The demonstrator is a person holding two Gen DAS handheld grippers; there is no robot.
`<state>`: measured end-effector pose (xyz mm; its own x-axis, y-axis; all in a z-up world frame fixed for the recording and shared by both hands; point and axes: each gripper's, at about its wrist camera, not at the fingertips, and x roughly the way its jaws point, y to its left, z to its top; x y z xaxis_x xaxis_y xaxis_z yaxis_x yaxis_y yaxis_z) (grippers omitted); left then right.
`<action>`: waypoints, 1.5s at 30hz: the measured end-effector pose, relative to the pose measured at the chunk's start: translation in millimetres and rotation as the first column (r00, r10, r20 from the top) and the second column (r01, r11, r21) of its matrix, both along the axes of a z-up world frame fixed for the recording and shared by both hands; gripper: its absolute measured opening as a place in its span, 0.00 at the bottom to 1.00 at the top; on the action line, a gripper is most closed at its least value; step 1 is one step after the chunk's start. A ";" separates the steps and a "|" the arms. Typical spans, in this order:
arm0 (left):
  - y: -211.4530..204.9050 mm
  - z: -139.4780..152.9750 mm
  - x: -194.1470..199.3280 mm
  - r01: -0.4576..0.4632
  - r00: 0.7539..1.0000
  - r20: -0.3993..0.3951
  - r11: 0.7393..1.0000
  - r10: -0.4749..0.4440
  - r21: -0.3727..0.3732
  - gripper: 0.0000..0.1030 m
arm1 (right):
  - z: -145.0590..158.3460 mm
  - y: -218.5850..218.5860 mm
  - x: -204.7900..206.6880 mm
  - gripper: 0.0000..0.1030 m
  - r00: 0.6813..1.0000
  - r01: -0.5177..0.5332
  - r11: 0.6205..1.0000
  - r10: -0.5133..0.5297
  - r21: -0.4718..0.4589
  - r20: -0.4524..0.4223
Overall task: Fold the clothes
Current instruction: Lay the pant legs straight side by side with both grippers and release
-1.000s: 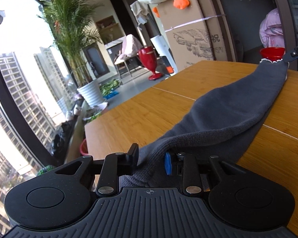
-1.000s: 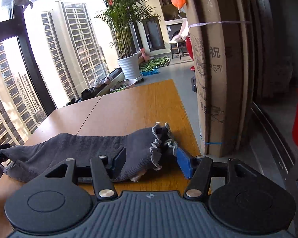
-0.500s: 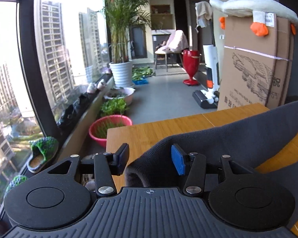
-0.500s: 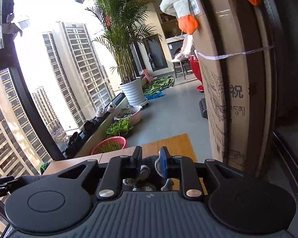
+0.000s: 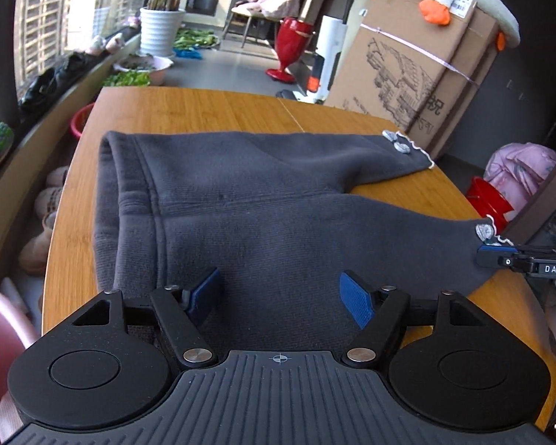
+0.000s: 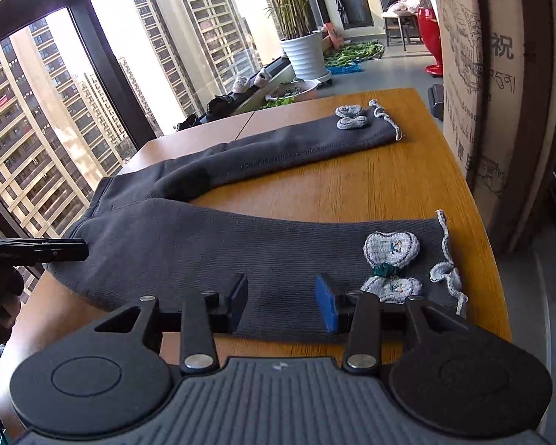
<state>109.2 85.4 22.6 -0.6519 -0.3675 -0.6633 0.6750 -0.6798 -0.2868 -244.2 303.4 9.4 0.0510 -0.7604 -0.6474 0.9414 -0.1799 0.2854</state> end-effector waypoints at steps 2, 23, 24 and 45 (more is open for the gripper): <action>-4.7 -1.6 -5.2 -0.014 1.000 -0.018 1.000 0.014 -0.005 0.74 | 0.3 -12.5 -1.5 0.39 0.999 0.007 1.000 -0.007 -0.005 -0.035; -78.8 0.2 -47.2 -0.086 0.986 -0.131 0.991 0.100 0.104 0.91 | 0.1 -181.7 -50.9 0.39 0.979 0.162 0.987 -0.161 0.004 -0.124; -79.7 -2.9 -43.5 -0.083 0.986 -0.137 0.991 0.097 0.106 0.91 | -0.1 -177.2 -52.8 0.39 0.981 0.152 0.988 -0.151 0.003 -0.126; -5.1 -4.1 -31.2 -0.047 0.998 -0.047 0.997 0.045 -0.053 0.95 | -1.9 -34.7 -8.6 0.57 0.983 0.060 0.997 -0.066 -0.038 -0.173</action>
